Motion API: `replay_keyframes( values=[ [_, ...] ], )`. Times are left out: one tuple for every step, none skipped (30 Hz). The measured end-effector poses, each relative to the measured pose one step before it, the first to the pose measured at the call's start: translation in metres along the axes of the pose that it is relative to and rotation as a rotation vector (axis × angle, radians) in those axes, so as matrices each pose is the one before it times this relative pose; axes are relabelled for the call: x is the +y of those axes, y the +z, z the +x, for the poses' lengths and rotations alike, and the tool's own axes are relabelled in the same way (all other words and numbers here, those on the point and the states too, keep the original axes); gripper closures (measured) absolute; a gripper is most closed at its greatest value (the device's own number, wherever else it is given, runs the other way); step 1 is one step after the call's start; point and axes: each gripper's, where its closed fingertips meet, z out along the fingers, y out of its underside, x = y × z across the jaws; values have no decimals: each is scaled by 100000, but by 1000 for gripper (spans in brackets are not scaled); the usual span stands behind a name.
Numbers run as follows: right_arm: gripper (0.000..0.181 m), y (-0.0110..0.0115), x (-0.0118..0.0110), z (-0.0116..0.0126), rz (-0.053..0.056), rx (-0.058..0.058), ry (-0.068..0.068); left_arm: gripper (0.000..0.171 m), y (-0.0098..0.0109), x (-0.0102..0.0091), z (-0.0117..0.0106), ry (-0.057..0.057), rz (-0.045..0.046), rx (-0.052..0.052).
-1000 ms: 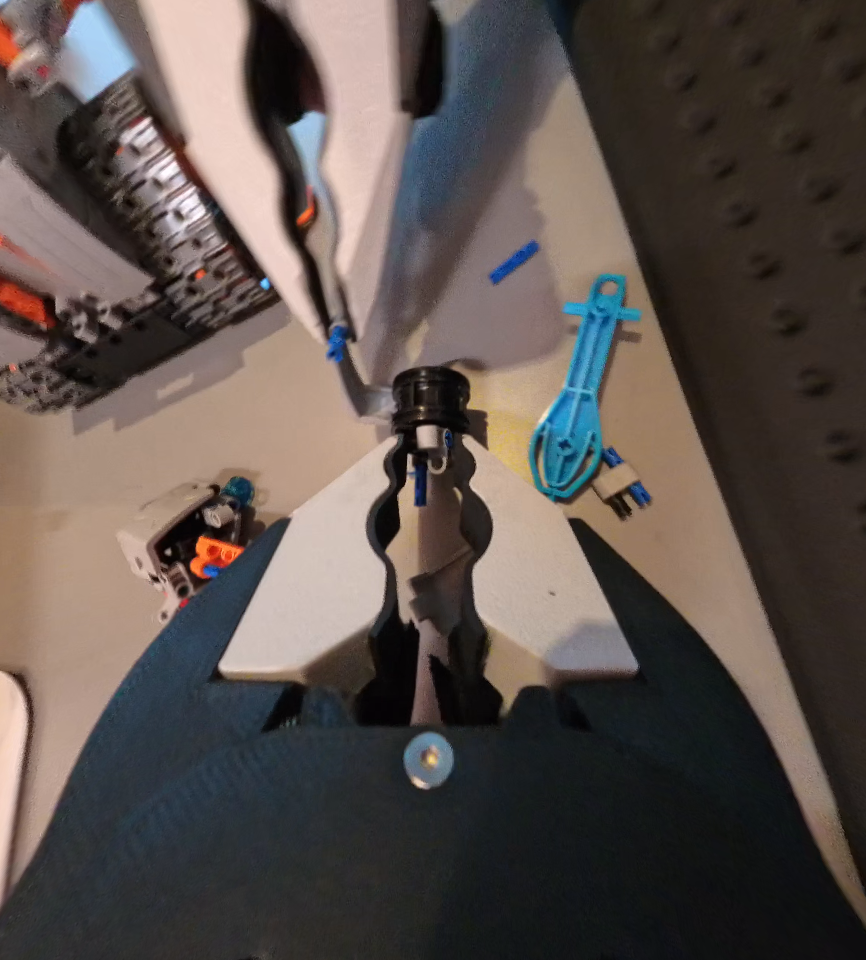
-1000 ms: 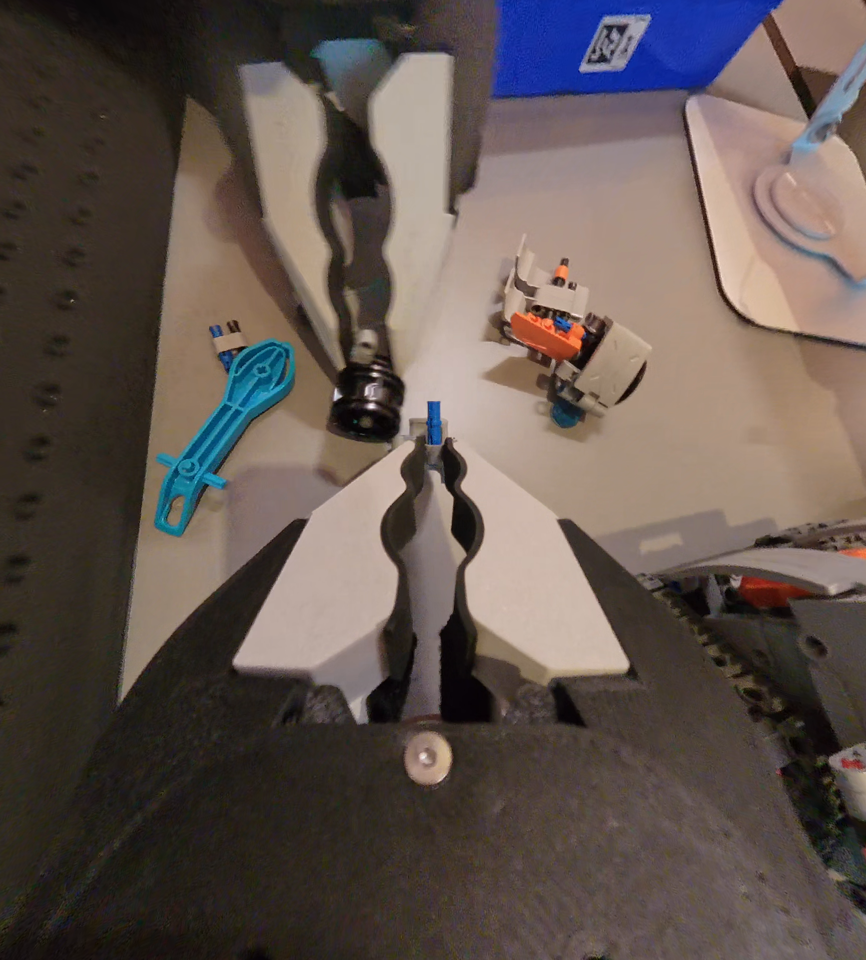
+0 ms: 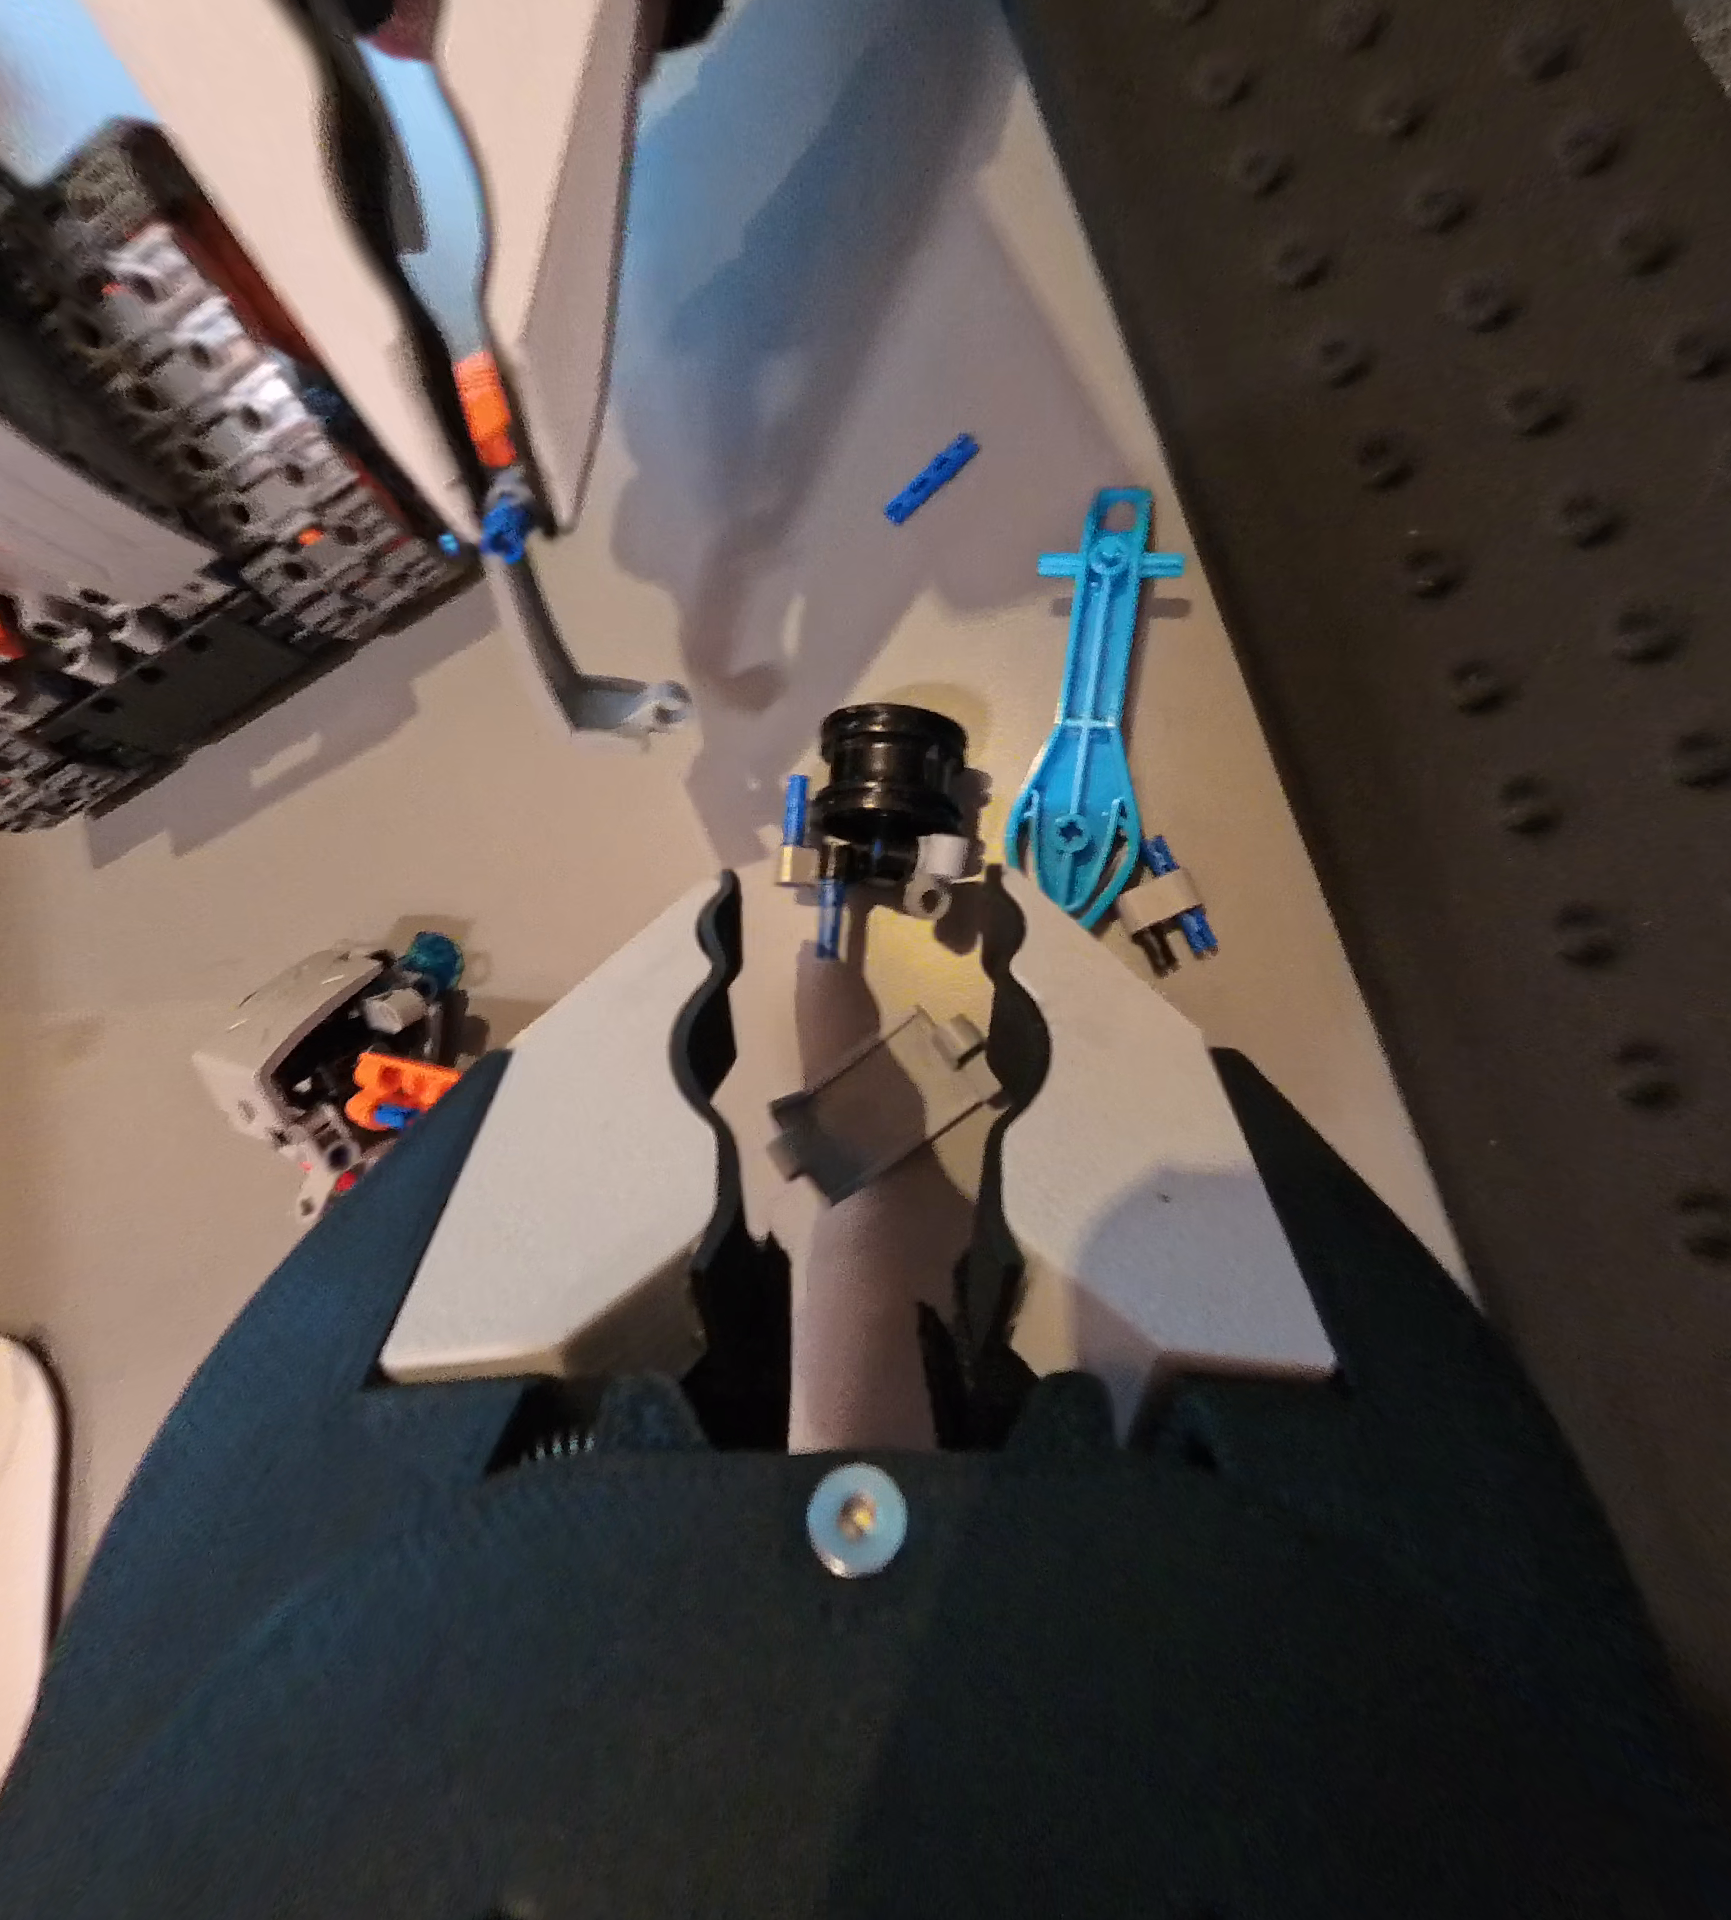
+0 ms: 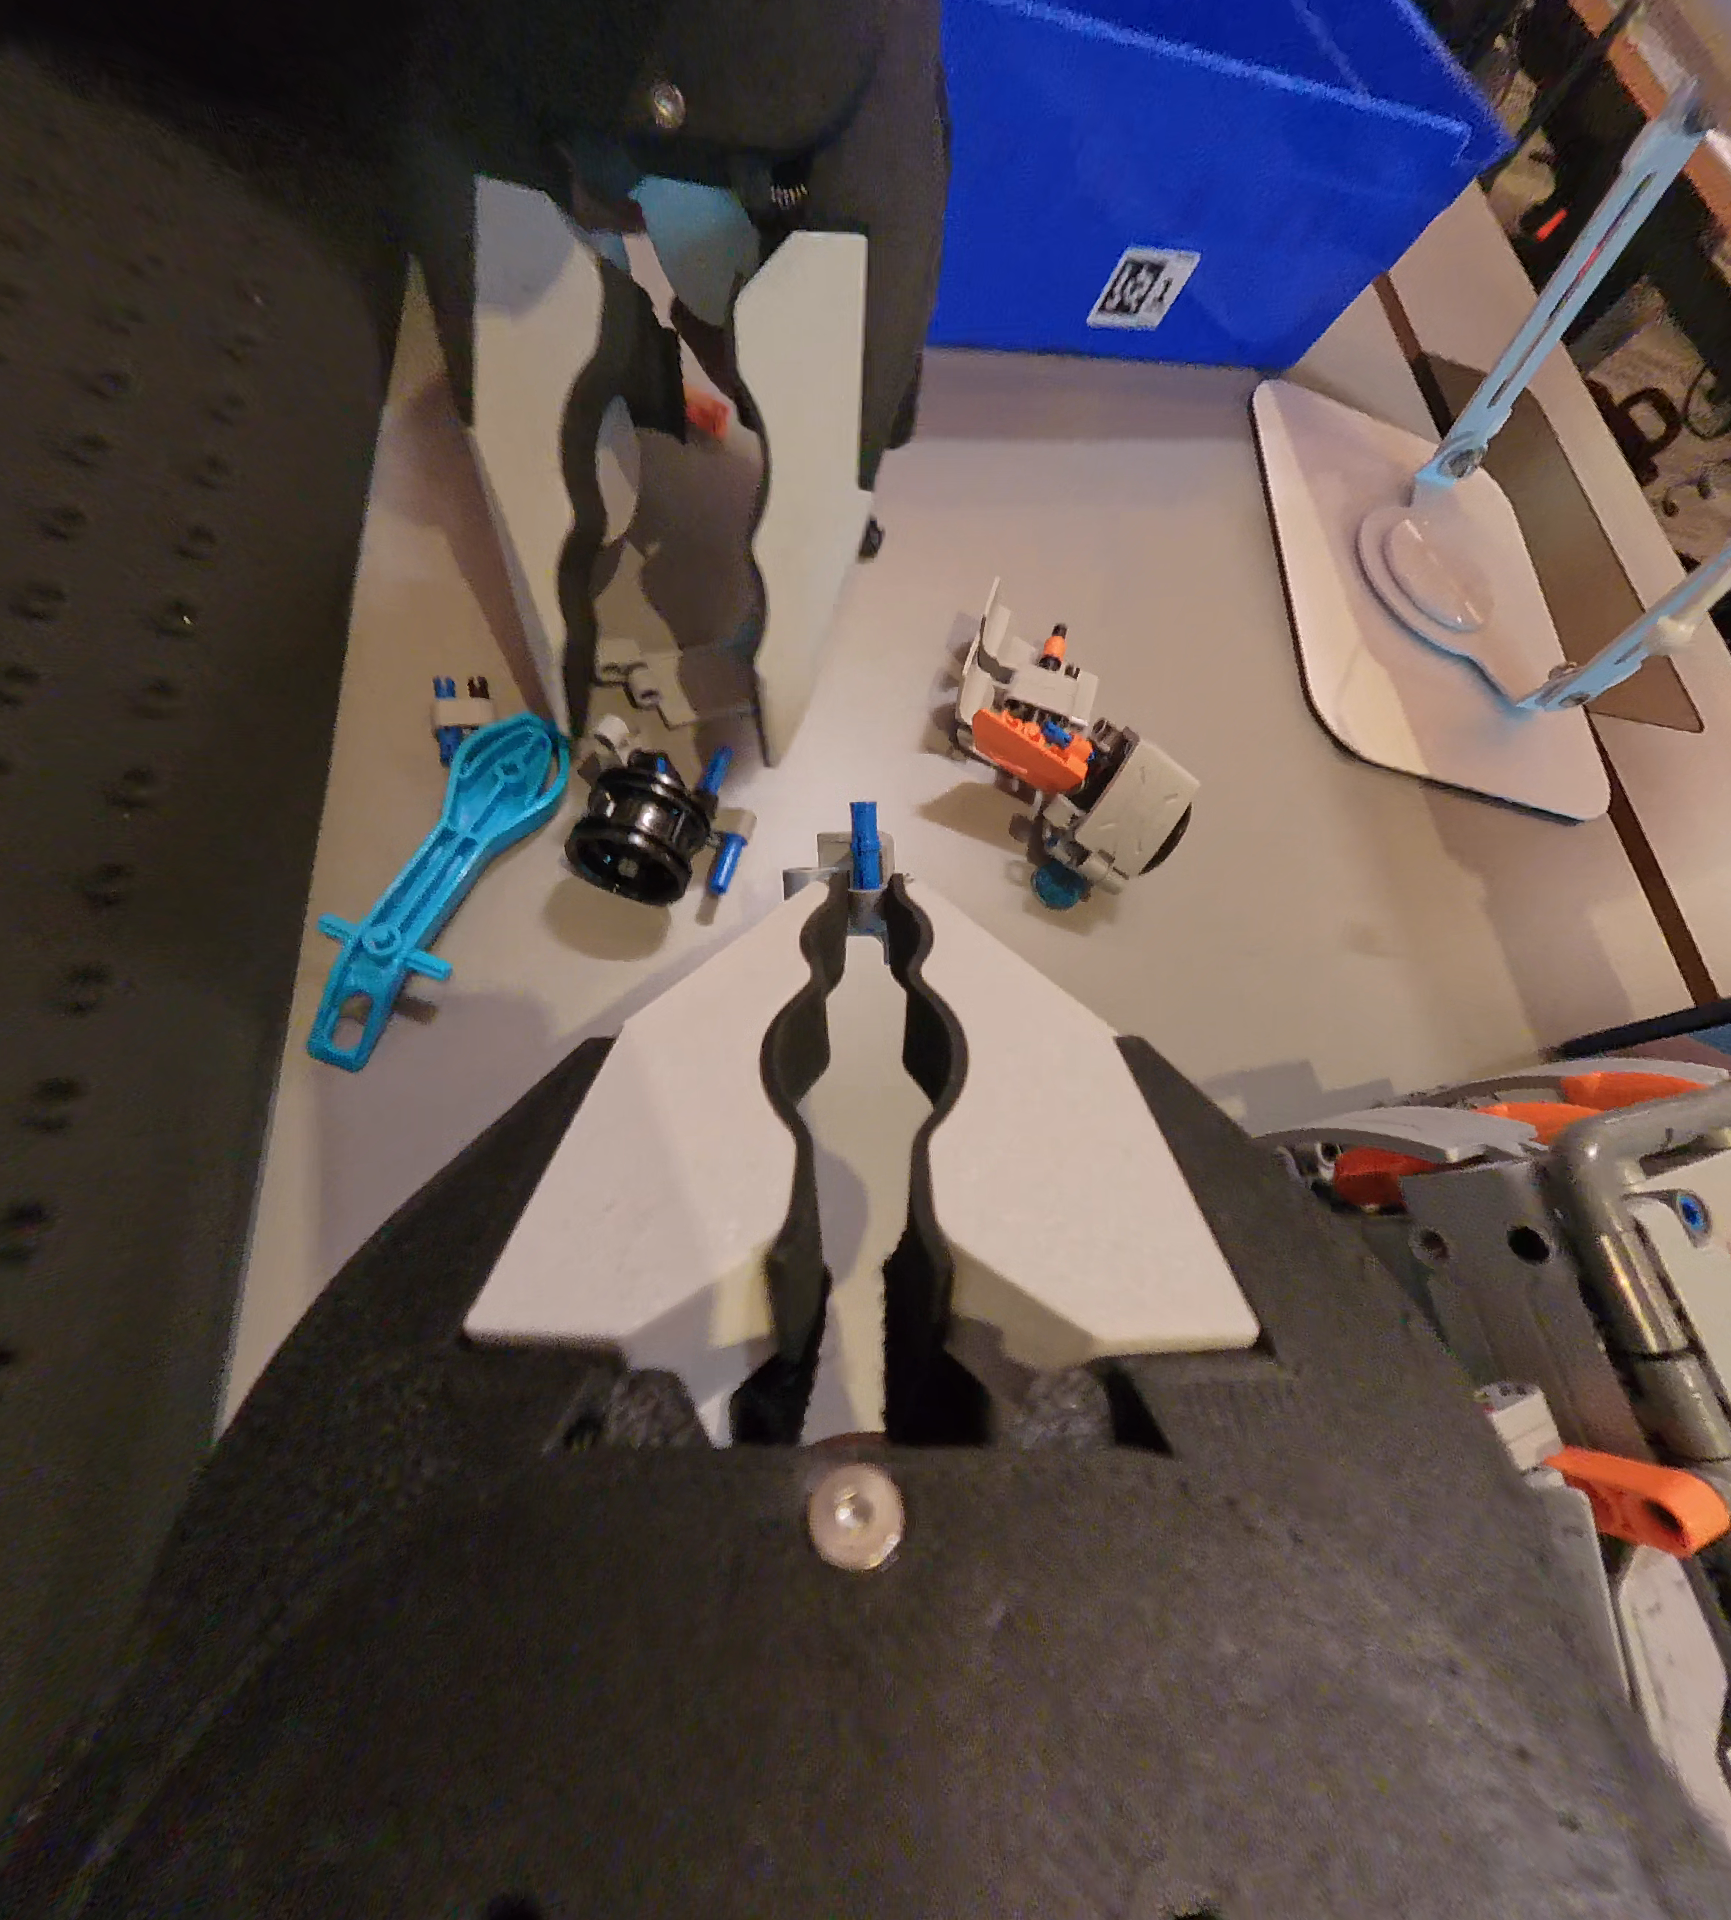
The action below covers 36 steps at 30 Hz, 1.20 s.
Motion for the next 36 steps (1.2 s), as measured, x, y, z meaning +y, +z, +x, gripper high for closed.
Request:
replay_keyframes(
  values=[
    [177,-147,-319,-1,2168,-656,1145,127,-393,-300,-337,-2076,2534,-597],
    [177,-148,-251,37,1564,-23,482,127,-421,-516,-298,-2524,3941,-234],
    [177,-121,-247,32,1293,171,-157,128,-363,-454,-541,-2588,3364,-1787],
    [177,-90,-233,-44,1204,-291,107,128,-227,-287,-440,-2117,1918,-1353],
    [177,-30,-60,9,102,169,-70,130,-98,-130,-441,-1539,958,-1743],
    [177,-29,134,152,-1145,1326,-1162,131,-17,34,-409,-957,-122,-1867],
    [177,-58,73,128,-710,1273,-1298,131,59,107,202,-276,-534,1491],
    [177,-53,-96,11,479,176,-61,131,103,103,165,-137,-398,1051],
    [177,-20,-92,-23,584,-322,665,130,176,264,158,-197,-1564,945],
    [177,17,17,15,75,-117,379,127,210,262,289,105,-1726,1538],
    [177,56,21,-27,158,-210,313,124,150,-58,24,485,-7,-400],
    [177,76,-47,-104,549,-733,643,124,107,-244,37,270,692,-187],
    [177,99,-105,-94,731,-498,432,124,71,-349,-67,145,1140,-839],
    [177,93,-95,-35,620,49,-40,126,8,-392,-421,-118,1473,-2827],
    [177,75,-80,-66,394,-128,-203,129,-23,-332,-595,-1094,1294,-3220],
    [177,45,-44,-71,167,-133,-326,130,-61,-367,-547,-2106,2229,-2303],
    [177,31,-69,-30,175,224,-496,132,-69,-291,-172,-2585,2214,467],
    [177,7,-173,-59,844,-83,-255,135,-58,-158,-1,-2234,1667,1399],
    [177,37,-215,-128,1079,-584,145,139,-60,-122,-314,-1451,1407,-993],
    [177,43,-105,-35,430,134,-267,145,-63,-96,-280,-884,1055,-966],
    [177,-3,-72,79,172,969,-890,153,-29,-189,157,-710,1554,1648],
    [177,-30,-156,23,678,467,-541,156,39,-213,254,-874,1573,1888],
    [177,-2,-177,-27,928,-5,5,157,105,-28,26,-374,140,137],
    [177,15,-58,21,333,335,-211,160,181,150,-81,625,-1012,-763],
    [177,35,61,27,-402,359,-508,160,193,126,-17,371,-855,-442],
    [177,9,29,-10,-89,35,-215,161,159,67,-7,302,-524,-363],
    [177,-24,-9,30,239,30,187,162,99,-8,-148,55,-128,-1151],
    [176,-52,-11,57,106,100,181,166,42,11,-125,-78,-321,-660],
    [177,-75,31,73,-154,160,172,167,-42,-46,-142,-67,124,-664],
    [176,-109,2,90,-62,262,102,168,-125,-117,-238,-223,619,-1200],
    [176,-129,-101,82,452,232,137,169,-129,-194,-117,-608,1182,-154],
    [176,-92,-157,48,698,193,151,169,-73,-161,73,-1276,1258,1181],
    [176,-43,-83,54,270,279,52,169,-31,-106,-113,-967,950,-233],
    [176,-4,33,74,-248,538,-228,169,-61,-31,-331,-596,425,-1766],
    [176,-11,45,75,-231,547,-264,169,-85,-53,-109,-706,468,-127],
    [176,-21,52,40,-244,98,202,169,-89,-47,-11,-944,667,606]
  ],
)
